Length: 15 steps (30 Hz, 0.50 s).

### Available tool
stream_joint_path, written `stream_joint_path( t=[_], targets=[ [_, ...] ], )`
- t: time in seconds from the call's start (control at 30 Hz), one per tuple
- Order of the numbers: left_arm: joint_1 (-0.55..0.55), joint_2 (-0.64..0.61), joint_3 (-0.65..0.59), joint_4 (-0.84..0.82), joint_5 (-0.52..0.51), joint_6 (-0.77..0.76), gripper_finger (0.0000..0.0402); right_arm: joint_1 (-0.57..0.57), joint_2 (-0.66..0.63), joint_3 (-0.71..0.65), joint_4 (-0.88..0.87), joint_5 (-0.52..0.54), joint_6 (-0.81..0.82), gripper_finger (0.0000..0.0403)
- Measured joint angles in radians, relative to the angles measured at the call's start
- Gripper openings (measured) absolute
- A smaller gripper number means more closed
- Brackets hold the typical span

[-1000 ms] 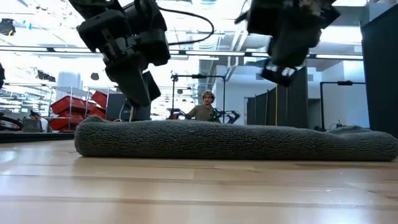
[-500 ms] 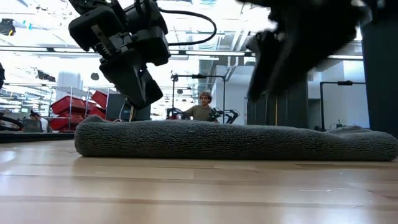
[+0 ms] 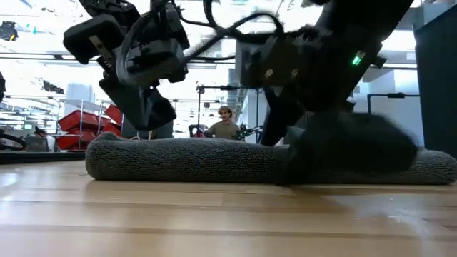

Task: Roll towel
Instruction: Roll the black towel

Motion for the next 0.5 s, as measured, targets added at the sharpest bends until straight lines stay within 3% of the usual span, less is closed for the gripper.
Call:
stream_joint_path(
  t=[0.13, 0.3, 0.5],
  targets=[
    [-0.005, -0.019, 0.000, -0.091, 0.000, 0.064, 0.0000, -0.027, 0.002, -0.002, -0.006, -0.008, 0.049, 0.0197],
    [-0.008, -0.063, 0.000, -0.193, 0.001, 0.153, 0.0000, -0.057, -0.015, -0.005, -0.005, -0.125, 0.051, 0.0035],
    [-0.025, -0.148, 0.000, -0.196, 0.001, 0.223, 0.0000, -0.105, -0.106, -0.013, -0.025, -0.270, 0.136, 0.0020]
  ],
)
